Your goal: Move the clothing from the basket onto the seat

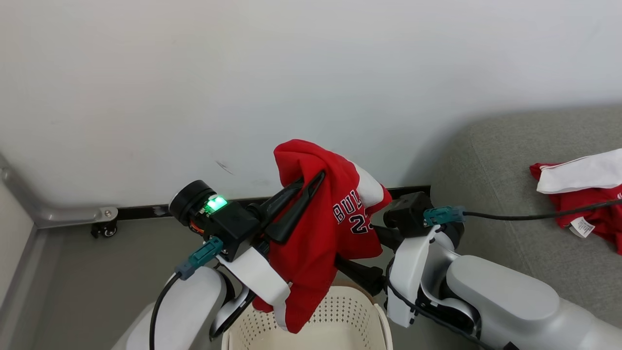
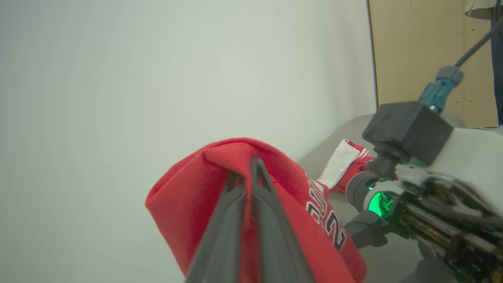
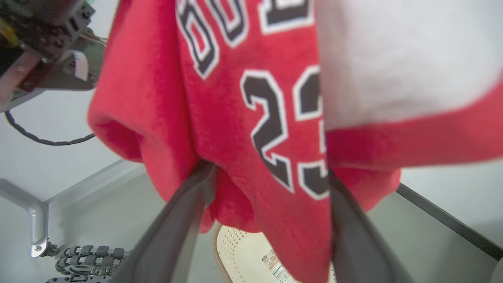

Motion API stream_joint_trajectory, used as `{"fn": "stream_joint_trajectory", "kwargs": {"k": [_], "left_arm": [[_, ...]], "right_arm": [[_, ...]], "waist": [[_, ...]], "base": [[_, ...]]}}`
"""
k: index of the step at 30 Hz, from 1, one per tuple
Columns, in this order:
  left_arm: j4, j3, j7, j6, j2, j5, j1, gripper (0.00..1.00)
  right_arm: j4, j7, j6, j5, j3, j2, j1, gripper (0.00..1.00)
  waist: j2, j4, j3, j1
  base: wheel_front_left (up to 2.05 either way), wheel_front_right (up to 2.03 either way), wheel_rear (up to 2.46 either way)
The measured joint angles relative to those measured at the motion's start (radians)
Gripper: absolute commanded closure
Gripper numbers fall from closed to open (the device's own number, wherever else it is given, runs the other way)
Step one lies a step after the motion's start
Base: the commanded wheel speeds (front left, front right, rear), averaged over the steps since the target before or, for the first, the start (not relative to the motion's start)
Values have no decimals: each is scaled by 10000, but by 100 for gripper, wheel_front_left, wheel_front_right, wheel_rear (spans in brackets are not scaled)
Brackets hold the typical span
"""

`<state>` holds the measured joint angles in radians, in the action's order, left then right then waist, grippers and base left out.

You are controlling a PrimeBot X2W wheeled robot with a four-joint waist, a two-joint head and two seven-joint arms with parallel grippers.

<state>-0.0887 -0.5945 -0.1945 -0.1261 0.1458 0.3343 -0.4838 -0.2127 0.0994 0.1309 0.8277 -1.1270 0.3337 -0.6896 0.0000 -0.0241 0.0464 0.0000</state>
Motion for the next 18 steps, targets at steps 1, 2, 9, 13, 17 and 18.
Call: {"fn": "stream_joint_trajectory", "kwargs": {"k": [1,2,9,13,17,18], "left_arm": [[-17,-19,-2,0,-10,8,-1,100],[-38,-33,-2,0,-29,29,-3,100],[-182,-140,-4,-4,-90,138,-12,100],[-328,-94,-6,-6,-40,336,-12,100],[-606,67,-6,-6,73,458,-4,100],[-686,107,-6,-6,98,493,12,100]], "right_arm": [[-104,-12,0,36,-44,-61,-79,0],[-215,-38,0,98,-107,-113,-157,0],[-708,217,0,35,-763,-380,-626,100],[-894,504,0,-21,-988,-372,-747,100],[-1039,846,0,-21,-1103,-184,-747,100],[-1081,913,0,-21,-1099,-109,-747,100]], "waist": [[0,-13,-2,0],[0,-26,-4,0],[0,-85,-35,0],[0,-64,-40,0],[0,-1,-26,0],[0,18,-21,0]], "base": [[0,0,0],[0,0,0],[0,0,0],[0,0,0],[0,0,0],[0,0,0]]}}
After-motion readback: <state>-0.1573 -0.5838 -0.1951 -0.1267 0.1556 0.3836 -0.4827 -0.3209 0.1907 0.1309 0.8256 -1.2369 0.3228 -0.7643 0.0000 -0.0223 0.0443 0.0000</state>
